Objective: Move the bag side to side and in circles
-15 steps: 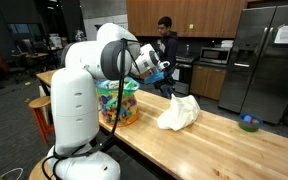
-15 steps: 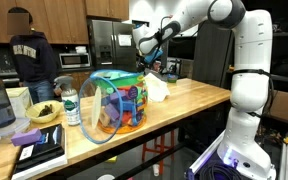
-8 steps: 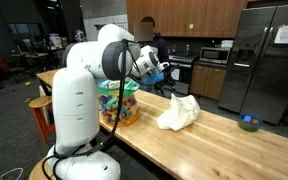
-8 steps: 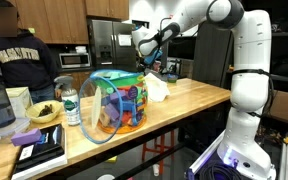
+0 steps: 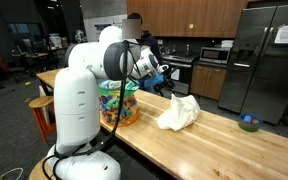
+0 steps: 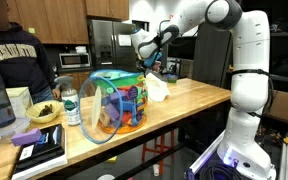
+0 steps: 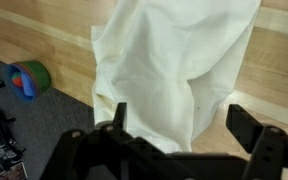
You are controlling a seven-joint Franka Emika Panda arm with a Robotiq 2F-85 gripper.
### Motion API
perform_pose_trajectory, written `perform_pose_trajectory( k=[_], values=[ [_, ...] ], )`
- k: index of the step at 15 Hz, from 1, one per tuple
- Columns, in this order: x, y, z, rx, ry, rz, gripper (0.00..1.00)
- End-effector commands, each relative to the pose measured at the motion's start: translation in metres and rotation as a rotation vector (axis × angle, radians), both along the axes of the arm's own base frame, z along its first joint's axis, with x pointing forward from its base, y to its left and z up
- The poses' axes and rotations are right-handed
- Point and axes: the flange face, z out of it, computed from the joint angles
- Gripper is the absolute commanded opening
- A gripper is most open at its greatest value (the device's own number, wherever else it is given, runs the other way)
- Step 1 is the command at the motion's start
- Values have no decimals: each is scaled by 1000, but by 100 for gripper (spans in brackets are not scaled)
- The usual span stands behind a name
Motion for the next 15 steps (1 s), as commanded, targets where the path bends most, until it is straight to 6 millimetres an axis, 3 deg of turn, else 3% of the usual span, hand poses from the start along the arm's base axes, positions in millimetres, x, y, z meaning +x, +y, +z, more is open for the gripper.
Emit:
perform_pose_trajectory(
  k=[1,7,15],
  values=[
    [8,-7,-20,-49,-15,-4,100],
    [33,-18,-44,-130,-138,40,100],
    [46,-13,-59,-158,-229,104,100]
  ],
)
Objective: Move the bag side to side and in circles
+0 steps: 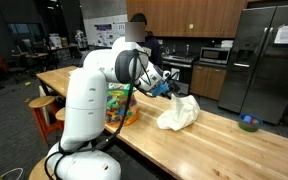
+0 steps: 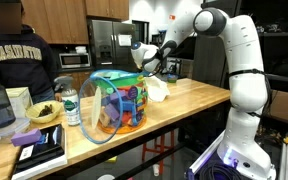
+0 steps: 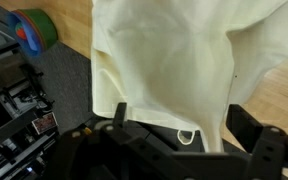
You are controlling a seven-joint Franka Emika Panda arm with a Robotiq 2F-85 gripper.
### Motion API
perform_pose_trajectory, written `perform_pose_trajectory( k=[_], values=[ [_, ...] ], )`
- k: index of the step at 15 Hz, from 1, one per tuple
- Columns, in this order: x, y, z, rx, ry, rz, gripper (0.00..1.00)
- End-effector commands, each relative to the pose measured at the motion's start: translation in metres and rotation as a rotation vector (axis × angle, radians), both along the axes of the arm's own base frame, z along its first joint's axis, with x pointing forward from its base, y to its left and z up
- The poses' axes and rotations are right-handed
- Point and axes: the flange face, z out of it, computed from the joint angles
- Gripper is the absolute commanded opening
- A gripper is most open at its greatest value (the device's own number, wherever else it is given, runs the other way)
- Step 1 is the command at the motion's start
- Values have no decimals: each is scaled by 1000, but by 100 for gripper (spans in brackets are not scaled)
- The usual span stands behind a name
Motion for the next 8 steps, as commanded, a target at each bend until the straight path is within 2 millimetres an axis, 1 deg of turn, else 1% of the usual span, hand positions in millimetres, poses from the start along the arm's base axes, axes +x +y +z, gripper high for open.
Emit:
perform_pose_trajectory(
  k=[1,4,5,6,8],
  values=[
    [7,2,-3,-24,-37,20,100],
    [7,0,-9,-19,-6,15,99],
    [7,-1,-11,-16,1,12,81],
    [7,-3,-12,-15,8,11,75],
    [5,-5,-15,-13,18,8,64]
  ],
)
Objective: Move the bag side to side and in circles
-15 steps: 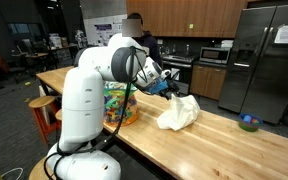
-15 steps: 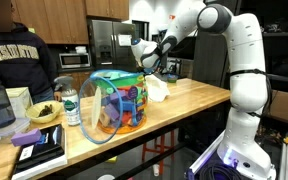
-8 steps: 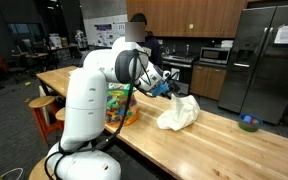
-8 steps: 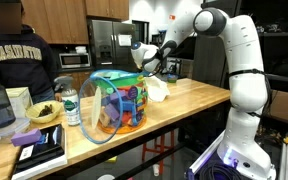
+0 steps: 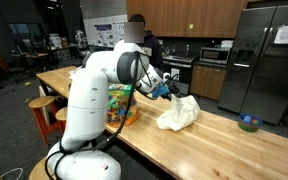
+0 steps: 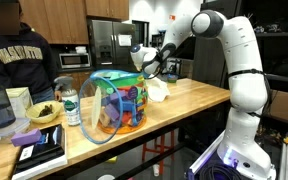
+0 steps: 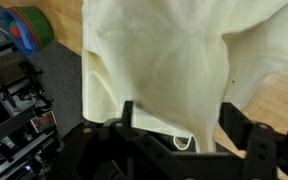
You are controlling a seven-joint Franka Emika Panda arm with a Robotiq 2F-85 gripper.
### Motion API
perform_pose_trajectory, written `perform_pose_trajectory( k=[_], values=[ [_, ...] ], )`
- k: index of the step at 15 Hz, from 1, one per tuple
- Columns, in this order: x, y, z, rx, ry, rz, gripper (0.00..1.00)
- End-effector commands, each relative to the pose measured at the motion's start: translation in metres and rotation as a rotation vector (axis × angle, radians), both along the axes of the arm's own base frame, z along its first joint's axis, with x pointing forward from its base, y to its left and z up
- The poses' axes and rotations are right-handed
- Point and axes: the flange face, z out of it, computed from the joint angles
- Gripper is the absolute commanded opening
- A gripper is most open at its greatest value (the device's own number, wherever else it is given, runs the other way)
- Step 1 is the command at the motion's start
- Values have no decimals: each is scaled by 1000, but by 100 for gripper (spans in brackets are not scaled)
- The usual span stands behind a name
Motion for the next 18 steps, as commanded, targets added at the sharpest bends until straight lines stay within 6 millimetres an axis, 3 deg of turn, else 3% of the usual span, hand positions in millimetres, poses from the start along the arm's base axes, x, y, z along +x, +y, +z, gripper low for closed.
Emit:
perform_pose_trajectory(
  k=[1,8,18],
  values=[
    [0,-7,0,2,17,-7,54],
    [-5,-15,-2,2,41,-34,2],
    [-26,-54,0,19,143,-219,0]
  ],
)
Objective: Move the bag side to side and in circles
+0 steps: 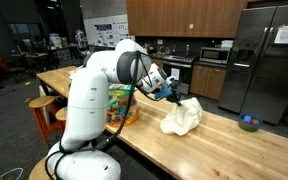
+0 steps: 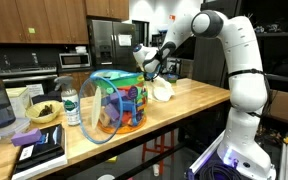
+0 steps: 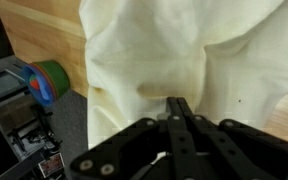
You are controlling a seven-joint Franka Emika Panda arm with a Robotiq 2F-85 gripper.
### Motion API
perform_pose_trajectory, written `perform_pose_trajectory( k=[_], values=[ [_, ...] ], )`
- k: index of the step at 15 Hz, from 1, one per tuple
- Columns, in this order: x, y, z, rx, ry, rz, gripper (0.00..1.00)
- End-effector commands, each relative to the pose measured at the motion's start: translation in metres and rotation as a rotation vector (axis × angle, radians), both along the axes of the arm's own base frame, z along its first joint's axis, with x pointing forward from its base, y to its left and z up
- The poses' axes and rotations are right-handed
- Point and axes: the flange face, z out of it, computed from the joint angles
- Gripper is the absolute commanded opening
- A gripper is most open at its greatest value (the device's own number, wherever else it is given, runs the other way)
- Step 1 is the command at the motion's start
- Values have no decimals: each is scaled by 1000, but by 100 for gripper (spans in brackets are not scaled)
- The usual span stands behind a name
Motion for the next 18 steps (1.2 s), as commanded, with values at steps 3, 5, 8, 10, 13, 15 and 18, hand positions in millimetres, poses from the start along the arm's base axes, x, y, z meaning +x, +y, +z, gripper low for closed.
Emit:
perform_pose_trajectory(
  k=[3,5,8,10,13,15,18],
  values=[
    [-28,-34,11,-16,63,-117,0],
    [-39,-47,13,-31,86,-161,0],
    [-58,-69,13,-53,123,-250,0],
    [-71,-82,16,-51,149,-325,0],
    [-89,-105,17,-42,176,-461,0],
    [-102,-124,18,-35,191,-561,0],
    [-122,-153,17,-33,209,-692,0]
  ],
)
